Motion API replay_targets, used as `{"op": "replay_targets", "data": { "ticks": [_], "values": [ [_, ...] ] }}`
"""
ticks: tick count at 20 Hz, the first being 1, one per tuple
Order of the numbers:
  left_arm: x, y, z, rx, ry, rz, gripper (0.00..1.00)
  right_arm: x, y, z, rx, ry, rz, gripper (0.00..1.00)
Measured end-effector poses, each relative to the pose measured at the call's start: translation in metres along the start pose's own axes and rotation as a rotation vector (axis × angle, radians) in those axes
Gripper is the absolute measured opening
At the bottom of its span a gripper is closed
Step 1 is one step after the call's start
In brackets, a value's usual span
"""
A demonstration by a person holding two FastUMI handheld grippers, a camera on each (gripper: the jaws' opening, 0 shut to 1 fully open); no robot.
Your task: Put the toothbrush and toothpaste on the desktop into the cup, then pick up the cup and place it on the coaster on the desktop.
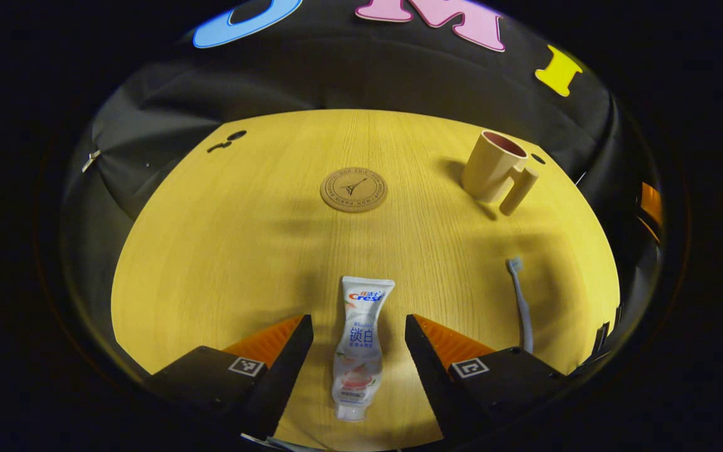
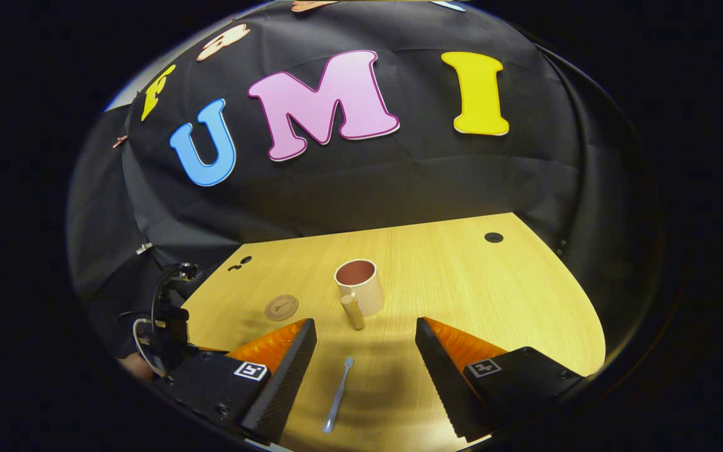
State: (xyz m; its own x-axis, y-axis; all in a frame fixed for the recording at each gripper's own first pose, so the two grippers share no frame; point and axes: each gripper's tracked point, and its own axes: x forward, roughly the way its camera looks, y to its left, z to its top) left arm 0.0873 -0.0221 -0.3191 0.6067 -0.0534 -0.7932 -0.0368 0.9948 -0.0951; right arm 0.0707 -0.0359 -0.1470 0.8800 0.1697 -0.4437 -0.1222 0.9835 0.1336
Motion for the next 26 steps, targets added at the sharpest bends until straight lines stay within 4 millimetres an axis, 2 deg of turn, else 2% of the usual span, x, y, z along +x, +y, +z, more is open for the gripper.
{"op": "replay_targets", "data": {
  "ticks": [4, 8, 10, 11, 13, 14, 15, 18, 21, 22, 23, 26],
  "values": [
    [0.013, 0.0, -0.007, 0.002, 0.055, 0.008, 0.89, 0.005, -0.005, -0.01, 0.001, 0.033, -0.009, 0.98],
    [0.02, 0.001, -0.013, 0.016, 0.082, 0.017, 0.81, 0.006, -0.008, -0.018, 0.0, 0.062, -0.021, 0.98],
    [0.02, 0.005, -0.016, 0.032, 0.094, 0.028, 0.75, 0.006, -0.008, -0.022, -0.004, 0.071, -0.02, 0.98],
    [0.02, 0.006, -0.015, 0.036, 0.099, 0.027, 0.69, 0.006, -0.007, -0.026, -0.009, 0.078, -0.023, 0.98],
    [0.022, 0.004, -0.015, 0.029, 0.111, 0.032, 0.6, 0.006, -0.002, -0.038, -0.01, 0.11, -0.015, 0.98],
    [0.024, 0.005, -0.015, 0.021, 0.119, 0.032, 0.49, 0.007, 0.003, -0.045, -0.015, 0.132, -0.009, 0.98],
    [0.02, 0.009, -0.015, 0.019, 0.124, 0.034, 0.46, 0.006, 0.006, -0.058, -0.021, 0.175, -0.003, 0.98],
    [0.021, 0.008, -0.013, 0.026, 0.116, 0.028, 0.4, 0.008, 0.023, -0.09, -0.028, 0.284, 0.029, 0.98],
    [0.02, 0.008, -0.015, 0.037, 0.103, 0.005, 0.31, 0.011, 0.029, -0.109, -0.046, 0.342, 0.02, 0.98],
    [0.021, 0.008, -0.015, 0.04, 0.099, -0.003, 0.35, 0.014, 0.031, -0.116, -0.05, 0.365, 0.008, 0.98],
    [0.02, 0.007, -0.016, 0.043, 0.095, -0.01, 0.3, 0.016, 0.031, -0.123, -0.048, 0.395, -0.005, 0.98],
    [0.02, 0.008, -0.016, 0.058, 0.083, -0.022, 0.3, 0.028, 0.034, -0.143, -0.05, 0.46, -0.04, 0.98]
  ]
}}
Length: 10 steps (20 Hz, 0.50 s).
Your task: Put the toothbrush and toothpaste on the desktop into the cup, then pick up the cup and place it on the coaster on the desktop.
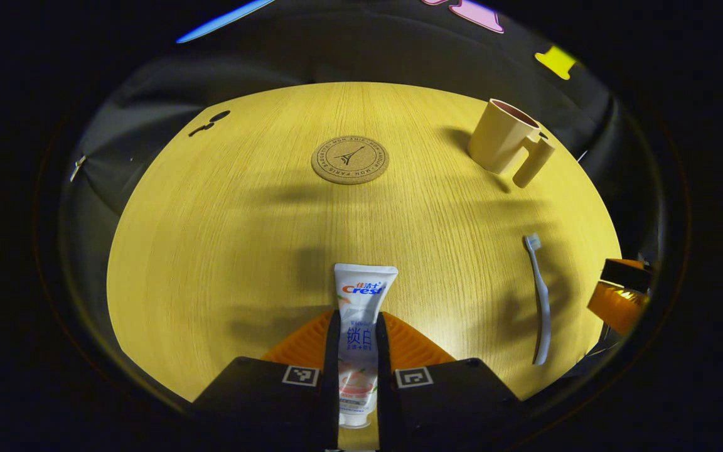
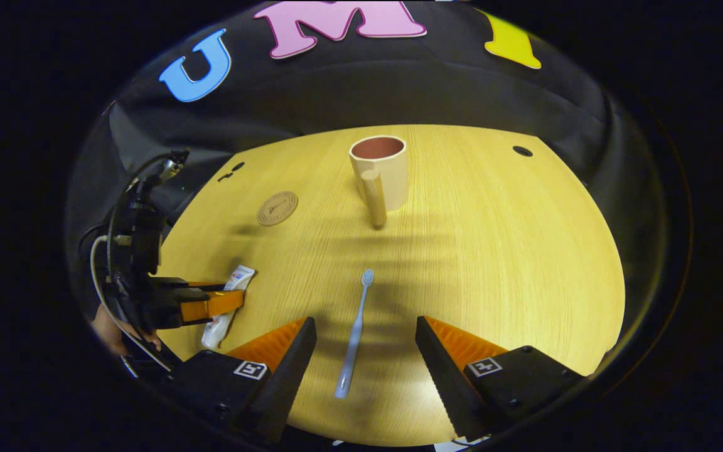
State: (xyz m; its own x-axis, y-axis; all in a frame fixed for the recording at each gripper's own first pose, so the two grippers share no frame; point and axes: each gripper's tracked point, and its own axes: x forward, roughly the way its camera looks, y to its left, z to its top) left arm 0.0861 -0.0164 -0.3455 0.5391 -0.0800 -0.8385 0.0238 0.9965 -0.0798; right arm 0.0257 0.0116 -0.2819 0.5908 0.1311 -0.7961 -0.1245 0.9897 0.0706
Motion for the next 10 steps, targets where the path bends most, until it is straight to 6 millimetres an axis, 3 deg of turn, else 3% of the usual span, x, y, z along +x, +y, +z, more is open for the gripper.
{"op": "replay_targets", "data": {
  "ticks": [6, 7, 10],
  "values": [
    [0.0, 0.001, 0.0, -0.014, -0.025, -0.032, 0.3, 0.038, -0.004, -0.024, -0.085, 0.097, -0.08, 0.98],
    [-0.001, 0.001, 0.0, -0.016, -0.029, -0.037, 0.35, 0.041, -0.005, -0.027, -0.096, 0.108, -0.089, 0.98],
    [-0.001, 0.001, -0.001, -0.007, -0.031, -0.043, 0.3, 0.048, -0.003, -0.037, -0.11, 0.132, -0.107, 0.93]
  ]
}}
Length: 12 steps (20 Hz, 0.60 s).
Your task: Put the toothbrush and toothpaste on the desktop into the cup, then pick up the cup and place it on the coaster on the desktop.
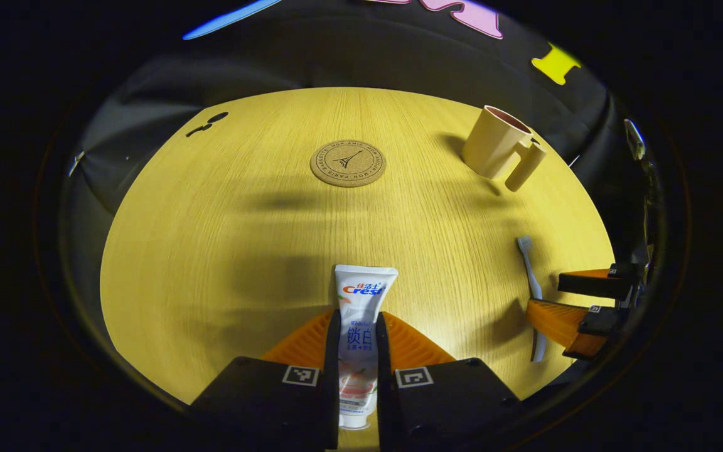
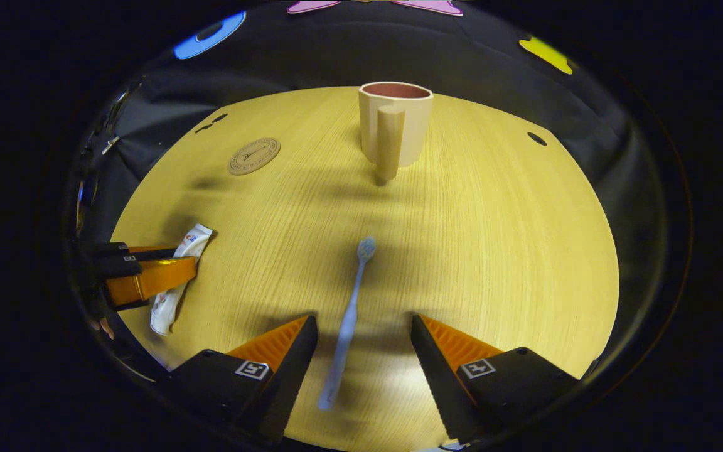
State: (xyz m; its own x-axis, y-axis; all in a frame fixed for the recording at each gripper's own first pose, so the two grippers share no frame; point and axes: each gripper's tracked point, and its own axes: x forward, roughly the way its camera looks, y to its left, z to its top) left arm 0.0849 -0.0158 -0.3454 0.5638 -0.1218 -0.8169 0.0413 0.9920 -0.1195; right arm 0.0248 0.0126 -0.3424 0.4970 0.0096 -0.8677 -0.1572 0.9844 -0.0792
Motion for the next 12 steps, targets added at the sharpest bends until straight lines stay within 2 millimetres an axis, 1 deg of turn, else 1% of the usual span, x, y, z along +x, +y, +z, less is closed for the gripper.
{"op": "replay_targets", "data": {
  "ticks": [1, 3, 4, 5, 6, 7, 8, 9, 10, 11, 12],
  "values": [
    [0.0, 0.0, 0.0, 0.006, -0.001, -0.002, 0.3, 0.003, 0.003, 0.004, -0.005, -0.008, 0.001, 0.91],
    [0.0, 0.0, 0.0, 0.018, 0.0, -0.004, 0.3, 0.002, 0.007, 0.004, 0.009, -0.001, -0.006, 0.79],
    [0.0, 0.0, -0.001, 0.024, 0.002, -0.004, 0.3, 0.002, 0.01, 0.005, 0.017, 0.0, -0.014, 0.64],
    [0.0, 0.0, -0.001, 0.027, 0.003, -0.004, 0.3, 0.005, 0.012, 0.005, 0.013, 0.005, -0.008, 0.6],
    [0.0, 0.0, -0.001, 0.03, 0.004, -0.003, 0.3, 0.004, 0.015, 0.005, 0.007, 0.014, -0.01, 0.49],
    [0.0, 0.0, -0.001, 0.032, 0.006, -0.003, 0.3, 0.003, 0.017, 0.006, 0.007, 0.027, -0.006, 0.43],
    [0.0, 0.0, -0.001, 0.033, 0.005, -0.002, 0.3, 0.006, 0.018, 0.007, 0.012, 0.029, -0.008, 0.31],
    [0.0, 0.0, -0.001, 0.035, 0.007, -0.003, 0.3, 0.005, 0.018, 0.007, 0.018, 0.039, -0.011, 0.19],
    [0.0, 0.0, -0.001, 0.037, 0.007, -0.003, 0.3, 0.005, 0.02, 0.009, 0.018, 0.037, -0.006, 0.14],
    [0.0, 0.0, -0.001, 0.039, 0.009, -0.004, 0.3, 0.006, 0.02, 0.008, 0.014, 0.039, 0.004, 0.13],
    [0.0, 0.0, -0.001, 0.043, 0.009, -0.006, 0.3, 0.006, 0.023, 0.01, 0.006, 0.029, 0.026, 0.1]
  ]
}}
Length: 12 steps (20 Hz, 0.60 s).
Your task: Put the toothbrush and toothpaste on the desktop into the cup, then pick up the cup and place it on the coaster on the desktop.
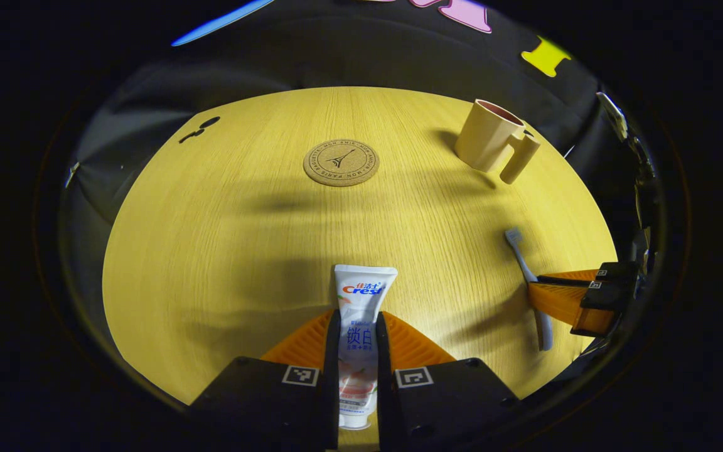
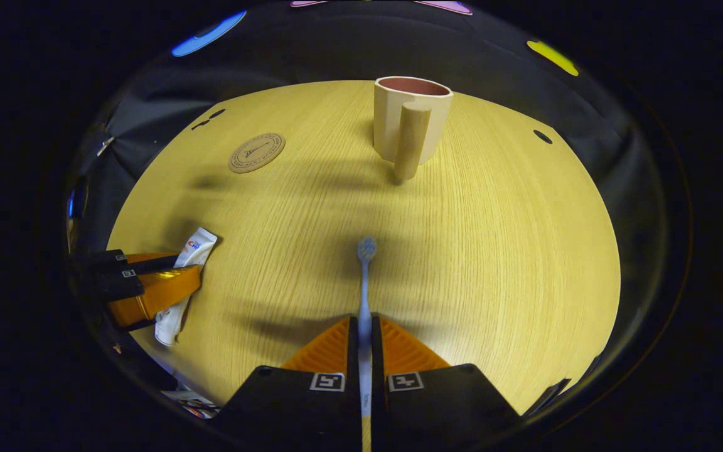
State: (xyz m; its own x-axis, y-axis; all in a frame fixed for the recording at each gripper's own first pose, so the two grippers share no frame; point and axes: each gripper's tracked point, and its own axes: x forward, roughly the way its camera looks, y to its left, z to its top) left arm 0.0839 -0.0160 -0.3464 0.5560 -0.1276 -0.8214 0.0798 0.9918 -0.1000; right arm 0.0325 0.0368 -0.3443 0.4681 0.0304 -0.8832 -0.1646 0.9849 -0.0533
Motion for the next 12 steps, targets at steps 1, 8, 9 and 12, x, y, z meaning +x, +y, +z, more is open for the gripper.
{"op": "replay_targets", "data": {
  "ticks": [1, 8, 9, 12],
  "values": [
    [0.0, 0.0, 0.0, 0.007, 0.004, -0.001, 0.3, 0.0, 0.003, 0.001, -0.014, -0.01, 0.016, 0.09],
    [-0.007, -0.002, -0.004, -0.009, -0.003, -0.016, 0.28, -0.018, -0.009, -0.001, -0.075, -0.071, 0.058, 0.05],
    [-0.009, 0.0, -0.006, -0.027, -0.005, -0.018, 0.27, -0.02, -0.013, 0.002, -0.072, -0.089, 0.06, 0.05],
    [-0.017, 0.001, -0.006, -0.07, -0.039, -0.024, 0.27, -0.037, -0.026, 0.005, -0.034, -0.125, 0.078, 0.05]
  ]
}}
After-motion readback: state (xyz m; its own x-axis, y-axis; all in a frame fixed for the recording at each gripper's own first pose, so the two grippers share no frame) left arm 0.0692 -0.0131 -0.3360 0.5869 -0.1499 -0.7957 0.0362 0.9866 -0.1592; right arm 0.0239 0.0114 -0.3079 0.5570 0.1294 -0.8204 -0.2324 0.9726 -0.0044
